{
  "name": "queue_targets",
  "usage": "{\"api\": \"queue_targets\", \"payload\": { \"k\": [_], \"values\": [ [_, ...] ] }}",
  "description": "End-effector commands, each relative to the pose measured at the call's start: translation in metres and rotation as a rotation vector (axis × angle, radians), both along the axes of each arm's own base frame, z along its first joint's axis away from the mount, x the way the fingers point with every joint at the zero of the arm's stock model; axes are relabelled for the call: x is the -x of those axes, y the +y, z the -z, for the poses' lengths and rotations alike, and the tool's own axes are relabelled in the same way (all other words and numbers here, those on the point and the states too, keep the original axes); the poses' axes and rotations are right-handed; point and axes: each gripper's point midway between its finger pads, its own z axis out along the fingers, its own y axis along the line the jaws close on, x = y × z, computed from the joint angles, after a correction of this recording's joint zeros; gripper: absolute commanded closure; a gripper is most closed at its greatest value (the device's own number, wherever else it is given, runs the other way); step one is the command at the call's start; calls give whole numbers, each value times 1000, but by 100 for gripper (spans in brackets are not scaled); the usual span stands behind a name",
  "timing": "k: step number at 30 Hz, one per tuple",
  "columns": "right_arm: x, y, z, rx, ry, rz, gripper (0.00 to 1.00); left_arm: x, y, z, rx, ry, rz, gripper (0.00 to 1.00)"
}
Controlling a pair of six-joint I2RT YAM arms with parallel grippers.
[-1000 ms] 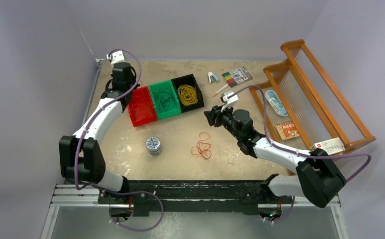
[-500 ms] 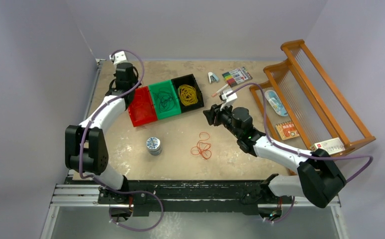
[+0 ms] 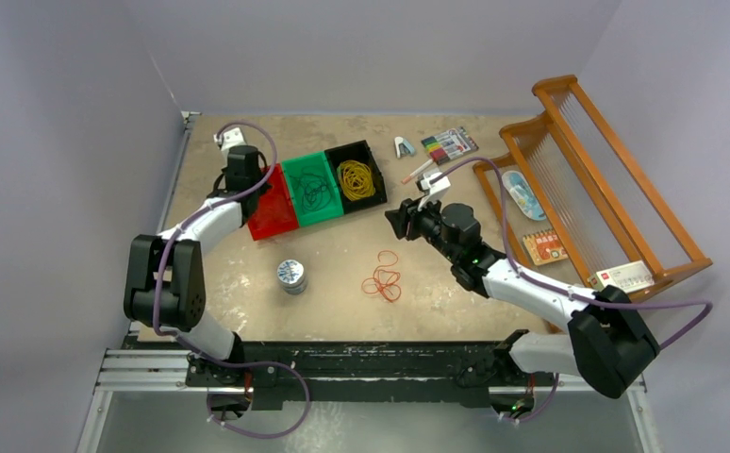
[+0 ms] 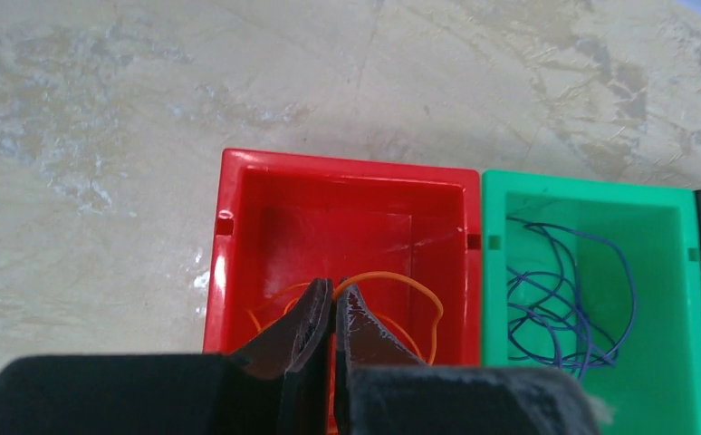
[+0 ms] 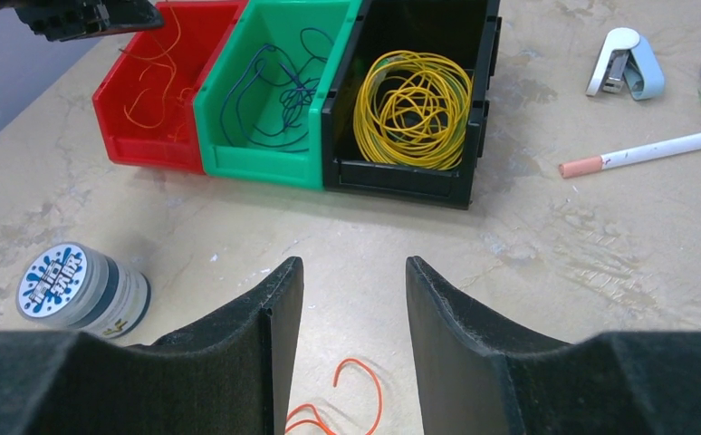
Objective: Untangle the cables
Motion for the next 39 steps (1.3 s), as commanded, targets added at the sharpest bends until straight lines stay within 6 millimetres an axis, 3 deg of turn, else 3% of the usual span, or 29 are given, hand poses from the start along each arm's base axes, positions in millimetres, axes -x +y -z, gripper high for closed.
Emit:
{"api": "queue_targets", "payload": {
  "k": [1,7,32,39],
  "values": [
    [1,0,-23,-44,-45,-3,52,-4,-3,-7,31,-52,-21,100],
    [4,-6,-21,-54,-39,23,51,1,-3,15,14,13,-40,100],
    [2,-13,-21,-40,-39,55,50,-1,-4,55,-47,147,-41,100],
    [2,-16,-26,-40,-49,66,50,-8,-3,45,-51,126,-52,95]
  ]
}}
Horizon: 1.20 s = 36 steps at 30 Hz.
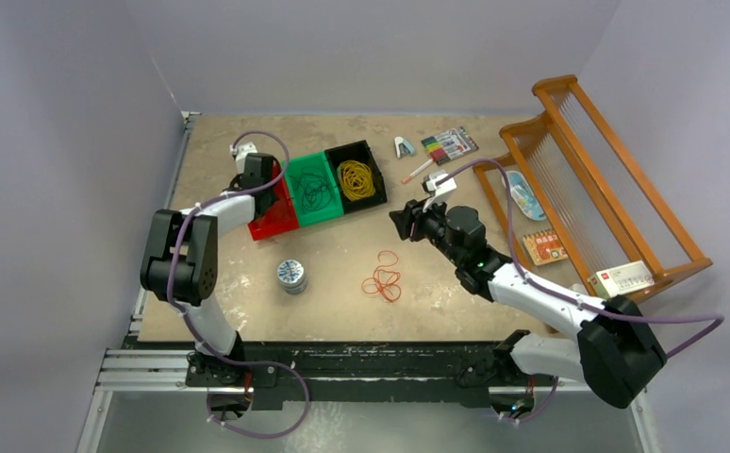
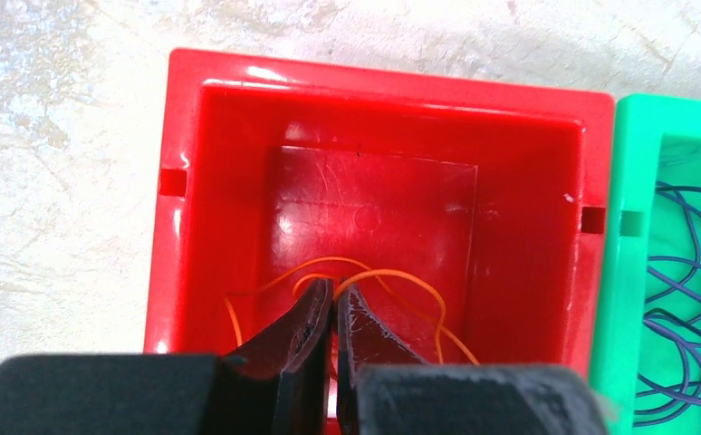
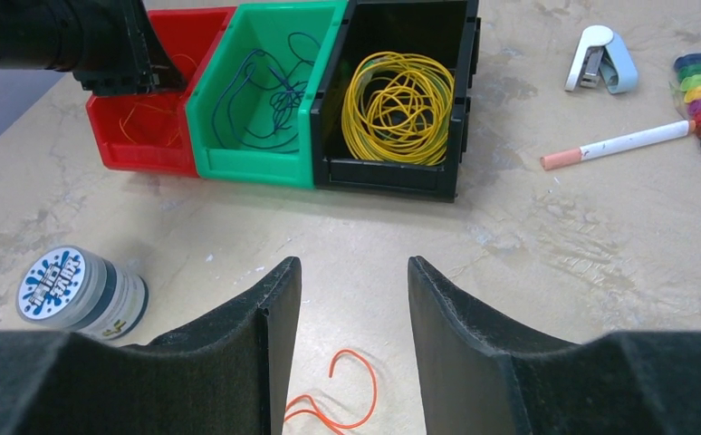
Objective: Untangle the cables
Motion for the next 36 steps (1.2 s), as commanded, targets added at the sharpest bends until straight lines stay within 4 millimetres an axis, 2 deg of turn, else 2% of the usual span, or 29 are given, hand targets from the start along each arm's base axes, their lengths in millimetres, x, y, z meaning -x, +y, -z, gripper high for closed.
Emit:
{"api": "queue_targets", "payload": {
  "k": [1,6,11,13,19,29,33,36],
  "values": [
    [-3,-7,-23,-39,-54,41,50,-20,0,-34,-4,-96,-18,93],
    [-5,-10,-25,-41,-56,60,49,-21,-1,-61,12,-154,-23,80],
    [-5,-12,-27,-51,-57,77,47,-20,1,-84,15,-188,-33,72],
    [-6,-13,-27,-49,-58,79,47,-19,2,-94,18,-208,-38,64],
    [-7,-14,-24,-52,-43,93,42,-16,-1,-117,35,-247,-26,60],
    [-9,-14,-17,-48,-5,113,41,1,-6,-127,72,-250,8,58],
    [-10,-15,-5,-24,63,132,40,12,-20,-130,117,-254,61,58],
    [-8,-16,10,8,134,144,38,23,-41,-138,120,-268,109,56]
  ]
}}
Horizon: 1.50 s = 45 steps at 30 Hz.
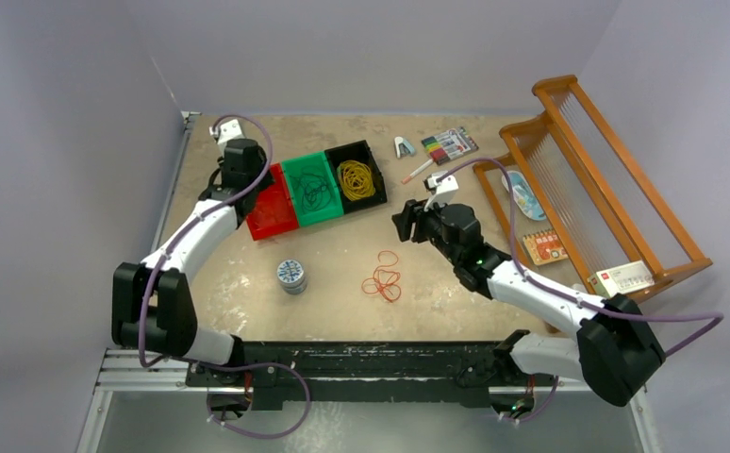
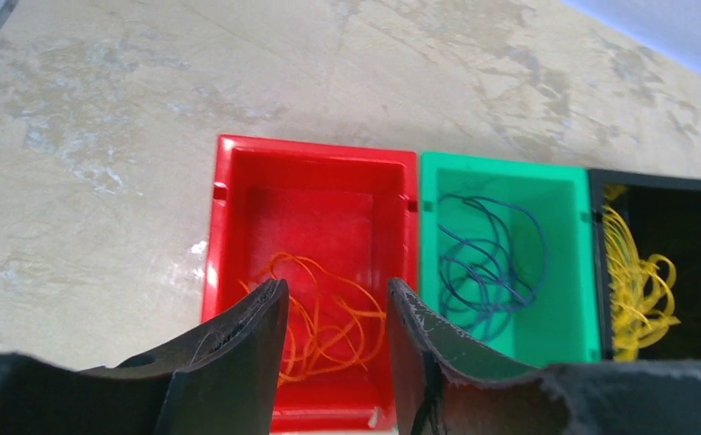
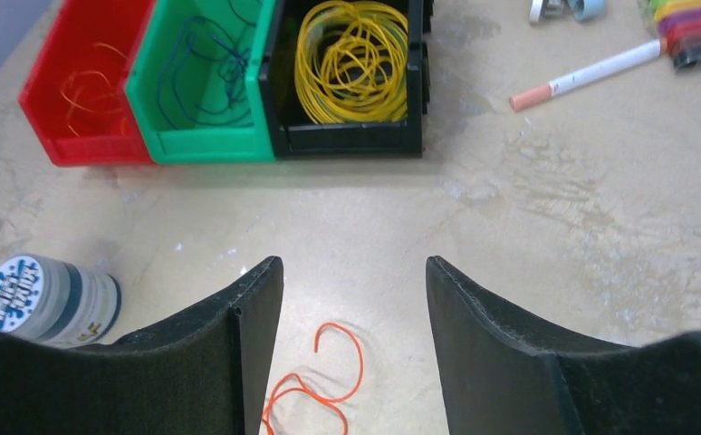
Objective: Untangle the cables
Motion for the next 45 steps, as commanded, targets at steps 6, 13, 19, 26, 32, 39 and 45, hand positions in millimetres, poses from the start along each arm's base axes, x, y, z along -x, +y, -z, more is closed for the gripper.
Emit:
{"api": "queue_targets", "payload": {
  "k": [6,13,19,26,32,39,45],
  "values": [
    [5,-6,19,6,207,55,36,37,-91,-26,65,-66,233,56],
    [13,-7,53,-54,387,23,40,61,-142,-24,104,-79,394,56],
    [14,10,71,-130,489,-51,41,71,-164,-19,146,-102,455,56],
    [19,23,102,-136,600,-94,45,79,-167,-7,148,-93,478,56],
    [16,25,117,-134,640,-75,47,79,-165,-4,144,-97,476,55],
    [19,29,122,-143,670,-97,59,79,-167,-3,153,-104,479,56],
    [26,30,127,-146,698,-113,63,78,-168,-3,164,-110,477,56]
  ]
}}
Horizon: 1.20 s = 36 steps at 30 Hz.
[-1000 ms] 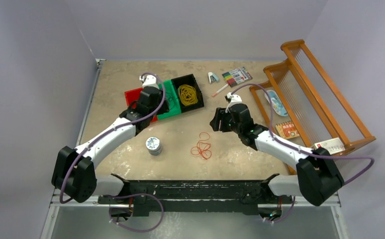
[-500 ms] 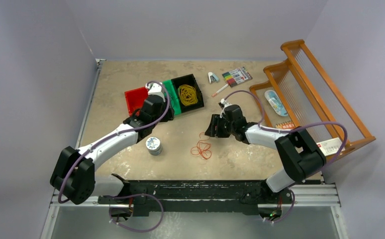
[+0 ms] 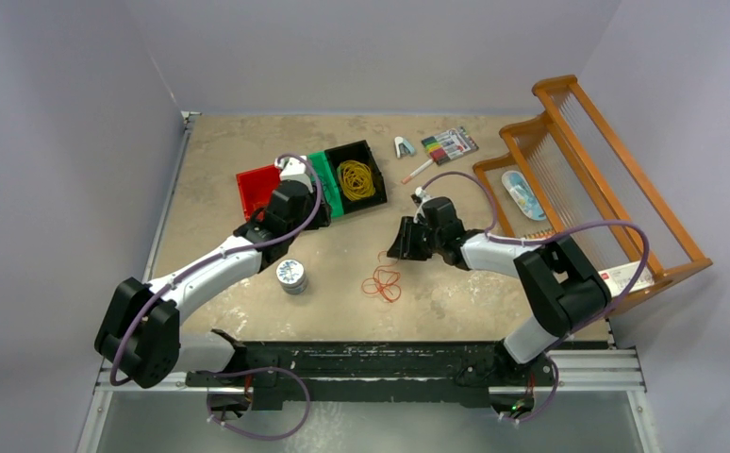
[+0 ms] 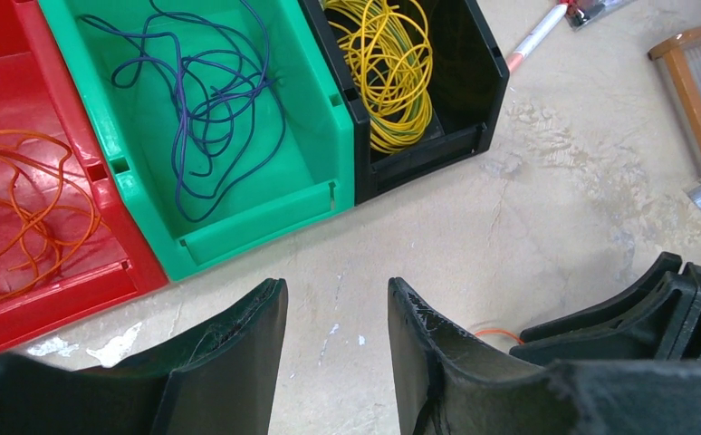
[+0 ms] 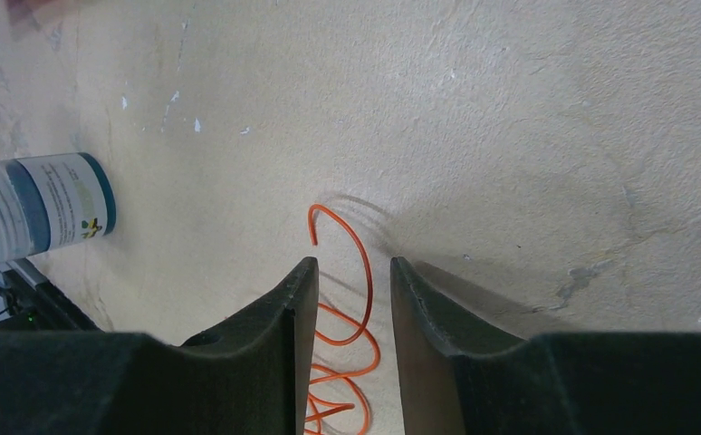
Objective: Untangle the cables
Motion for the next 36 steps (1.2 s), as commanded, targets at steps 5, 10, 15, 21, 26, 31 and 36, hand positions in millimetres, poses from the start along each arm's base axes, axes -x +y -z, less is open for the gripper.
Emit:
{"api": "queue_targets", "payload": {
  "k": [5,10,15,21,26,31,36],
  "values": [
    [3,8,-9,-47,6,-21,62,-5,-7,-22,78,-65,-2,56],
    [9,6,-9,-48,21,-30,63,-5,-9,-22,84,-64,0,56],
    [13,6,-7,-47,34,-42,63,-5,-10,-22,89,-64,4,56],
    [14,11,-2,-62,47,-65,63,-6,-11,-22,91,-63,5,56],
    [11,14,-5,-74,35,-71,65,-7,-11,-24,92,-67,7,56],
    [1,12,-21,-75,-30,-48,77,-9,-15,-29,106,-80,18,55],
    [-14,13,-61,-99,-182,-51,94,-8,-22,-40,155,-127,49,55]
  ]
}}
